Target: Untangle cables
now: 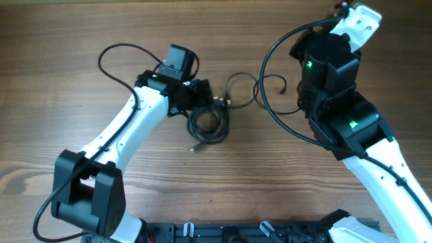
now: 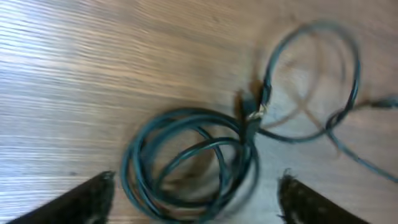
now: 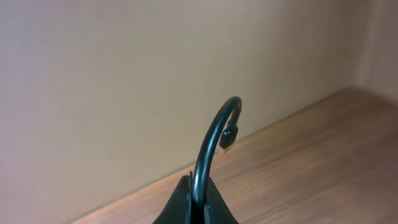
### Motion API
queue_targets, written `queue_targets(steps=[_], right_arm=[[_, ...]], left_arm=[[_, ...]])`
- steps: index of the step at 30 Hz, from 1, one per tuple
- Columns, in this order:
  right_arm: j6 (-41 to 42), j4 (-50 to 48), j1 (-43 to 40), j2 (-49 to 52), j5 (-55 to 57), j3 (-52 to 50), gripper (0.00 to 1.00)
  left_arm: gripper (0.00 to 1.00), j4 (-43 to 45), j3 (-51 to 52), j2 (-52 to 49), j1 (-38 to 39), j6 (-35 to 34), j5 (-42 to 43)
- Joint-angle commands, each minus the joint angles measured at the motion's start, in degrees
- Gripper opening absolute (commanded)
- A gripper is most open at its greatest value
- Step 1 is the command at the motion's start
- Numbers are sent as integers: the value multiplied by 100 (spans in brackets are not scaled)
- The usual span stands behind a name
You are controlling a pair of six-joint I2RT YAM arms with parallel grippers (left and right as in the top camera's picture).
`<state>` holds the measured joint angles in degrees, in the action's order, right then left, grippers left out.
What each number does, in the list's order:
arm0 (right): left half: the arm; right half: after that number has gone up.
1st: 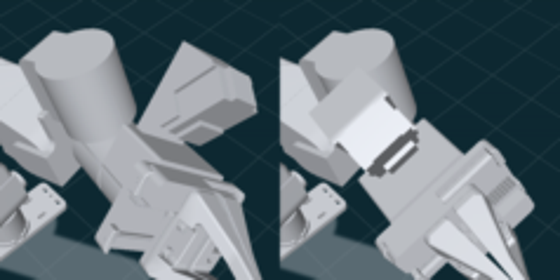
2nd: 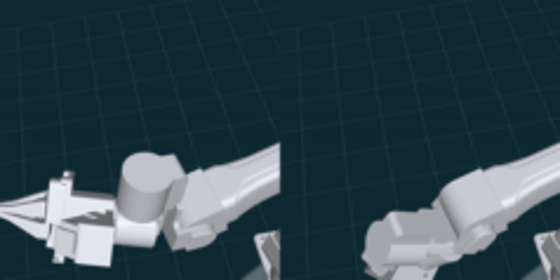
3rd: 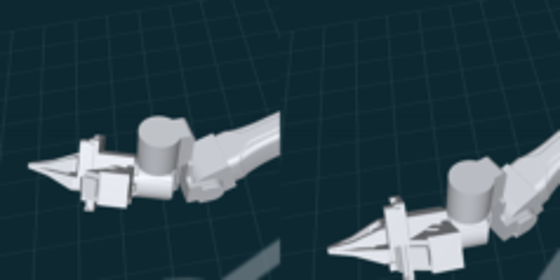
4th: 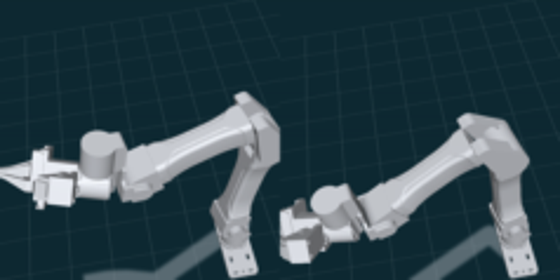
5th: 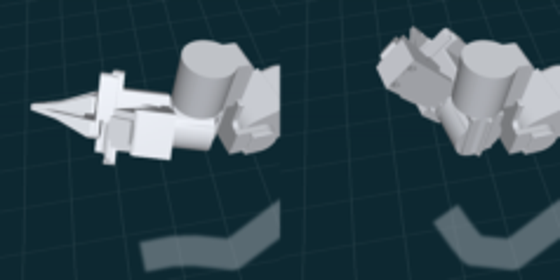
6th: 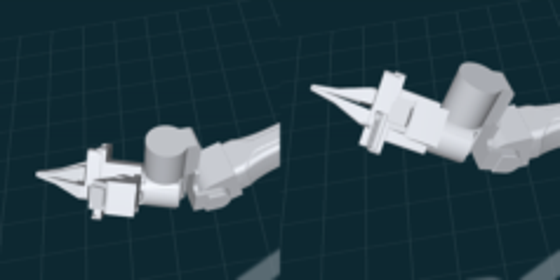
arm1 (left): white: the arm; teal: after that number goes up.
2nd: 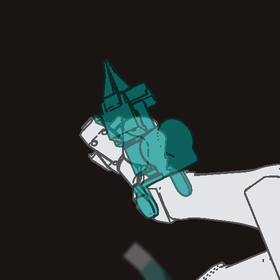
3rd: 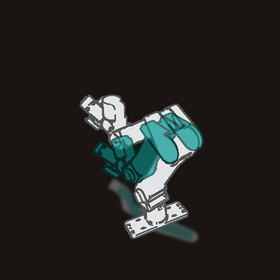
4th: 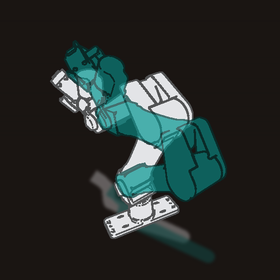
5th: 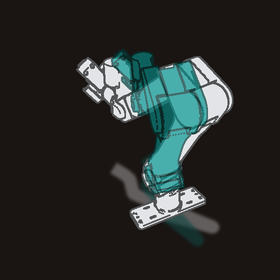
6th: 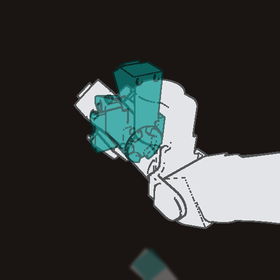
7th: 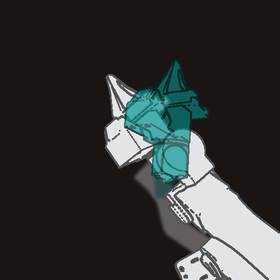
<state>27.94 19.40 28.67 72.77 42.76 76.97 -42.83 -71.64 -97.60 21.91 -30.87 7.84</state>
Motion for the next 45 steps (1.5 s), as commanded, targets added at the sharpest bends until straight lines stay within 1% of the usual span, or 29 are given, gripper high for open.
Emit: queue_targets(steps=[1, 5, 7, 8, 10, 12, 13, 14, 15, 17, 18, 20, 22, 23, 25, 30, 31, 32, 33, 35, 36, 37, 38, 40, 42, 43, 45], right_arm=[[527, 83, -13, 50, -946, 37, 4], [527, 221, -15, 267, -1132, 37, 4], [529, 251, -15, 415, -1134, 37, 4], [553, 247, -15, 470, -1132, 37, 4], [702, 247, -15, 514, -1132, 37, 4], [702, 227, -15, 525, -1130, 37, 5], [699, 219, -15, 527, -1130, 37, 5], [699, 186, -15, 525, -1130, 37, 5], [702, 164, -15, 527, -1132, 37, 5], [896, 109, -15, 525, -1132, 37, 4], [1034, 107, -15, 525, -1156, 37, 4], [1128, 92, -15, 529, -1346, 37, 5], [1121, 96, -15, 538, -1390, 37, 5], [1123, 98, -15, 540, -1399, 37, 4], [1123, 98, -15, 544, -1432, 37, 5], [1121, 103, -15, 546, -1495, 37, 5], [1110, 107, -15, 546, -1543, 37, 5], [1106, 131, -15, 544, -1539, 37, 5], [1108, 149, -26, 544, -1537, 37, 5], [1104, 173, -26, 544, -1379, 37, 4], [1106, 214, -26, 544, -1152, 37, 5], [1097, 273, -26, 544, -855, 37, 4], [938, 302, -26, 544, -577, 37, 5], [267, 195, -44, 520, 127, 39, 4], [-741, -214, -42, 404, 487, 46, 4], [-1167, -459, -39, 289, 487, 76, 4], [-1207, -686, -13, 2, 361, 122, 4]], left_arm=[[100, 118, -79, 31, 424, 46, 214], [99, 417, -74, -90, 739, 39, 197], [99, 540, -74, -374, 866, 46, 197], [97, 610, -74, -546, 929, 116, 197], [97, 848, -74, -774, 1043, 662, 175], [97, 1040, -74, -881, 1104, 1108, -55], [95, 1075, -74, -894, 1106, 1121, -151], [91, 1147, -74, -909, 1104, 1172, -192], [89, 1193, -74, -916, 1119, 1329, -170], [90, 1294, -74, -951, 1204, 1576, -181], [97, 1368, -74, -1008, 1272, 1650, -295], [98, 1561, -74, -1145, 1394, 1705, -734], [97, 1821, -74, -1237, 1440, 1731, -990], [96, 1882, -74, -1237, 1443, 1753, -988], [89, 2022, -74, -1261, 1462, 1816, -986], [89, 2035, -74, -1626, 1469, 1893, -1084], [85, 2015, -74, -1692, 1456, 1886, -1360], [77, 1996, -74, -1698, 1449, 1862, -1589], [62, 1993, -74, -1698, 1416, 1847, -1740], [32, 1930, -74, -1698, 1329, 1847, -1762], [14, 1856, -74, -1698, 1233, 1840, -1757], [4, 1775, -74, -1698, 1134, 1742, -1759], [4, 1650, -74, -1698, 975, 1475, -1755], [4, 1539, -74, -1698, 745, 1189, -1753], [4, 1513, -74, -1698, 614, 1058, -1742], [4, 1515, -74, -1698, 590, 1040, -1733], [4, 1521, -74, -1698, 588, 1043, -1733]])
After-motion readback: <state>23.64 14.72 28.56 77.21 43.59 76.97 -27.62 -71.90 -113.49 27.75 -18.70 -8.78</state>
